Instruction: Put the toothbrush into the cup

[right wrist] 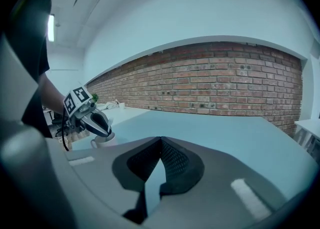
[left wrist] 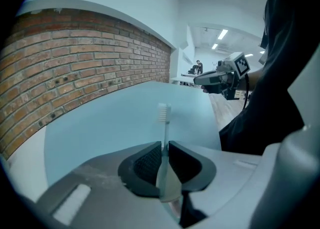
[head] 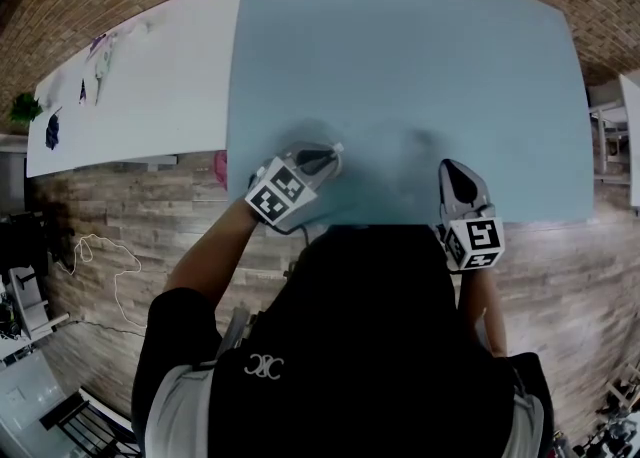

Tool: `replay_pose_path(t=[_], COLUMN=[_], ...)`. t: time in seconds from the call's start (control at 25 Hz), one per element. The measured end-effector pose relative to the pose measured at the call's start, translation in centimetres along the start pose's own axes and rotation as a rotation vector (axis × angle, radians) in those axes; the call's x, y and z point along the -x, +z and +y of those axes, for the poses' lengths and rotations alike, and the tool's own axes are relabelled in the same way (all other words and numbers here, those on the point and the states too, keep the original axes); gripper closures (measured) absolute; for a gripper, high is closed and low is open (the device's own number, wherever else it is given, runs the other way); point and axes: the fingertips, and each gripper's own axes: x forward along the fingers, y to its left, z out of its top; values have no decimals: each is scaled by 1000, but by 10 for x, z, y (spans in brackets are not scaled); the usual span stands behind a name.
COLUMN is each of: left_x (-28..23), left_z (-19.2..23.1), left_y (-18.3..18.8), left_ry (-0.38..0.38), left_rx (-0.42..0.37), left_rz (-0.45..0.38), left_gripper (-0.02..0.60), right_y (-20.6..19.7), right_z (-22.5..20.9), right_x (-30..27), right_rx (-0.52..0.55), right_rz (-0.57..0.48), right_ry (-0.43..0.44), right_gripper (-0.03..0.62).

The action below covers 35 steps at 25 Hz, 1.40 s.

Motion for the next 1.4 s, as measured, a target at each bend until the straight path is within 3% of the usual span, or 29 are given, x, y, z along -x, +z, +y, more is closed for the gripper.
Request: replay_pose_path(t=[0.16,0.52,0.68,0.88,1.04,1.08,1.12,1.16,1.24,1.4], left_x=[-12,-18,-10,27,78,92,105,116,129,143], left_z=[-6,-8,-8,19,47,55,62,67,66,51], left_y=[-9,-5,-9,6,14,13,11,7,0,-12], left_ry=[-27,-29,-36,98,249,292,333,364,382,425], left_rx=[-24,-64,-37,5,153,194,231,266,313,312], left_rz=[79,84,73,-59,-251,-293,-330,-362,-405,-444], left_gripper=[526,522,406,378,373,387,450,558,575,575], right_y=[1,-6,-5,-6,-2,-1,2,7,16,29], right_z=[1,-9,-9,0,15,17,20,22,27,39], right_x=[1,10,7,-6,-16,-20,-24,-28,-34,-48], right_rx=[10,-8,-8,4,22,25,29,33,34,48], right_rz=[0,15,3,21,15,16,11,2,-11,-22], right_ry=[-4,-26,-16,17,51,59,68,77,91,113], right_gripper=[588,588,588,588,589,588,588,588,588,589])
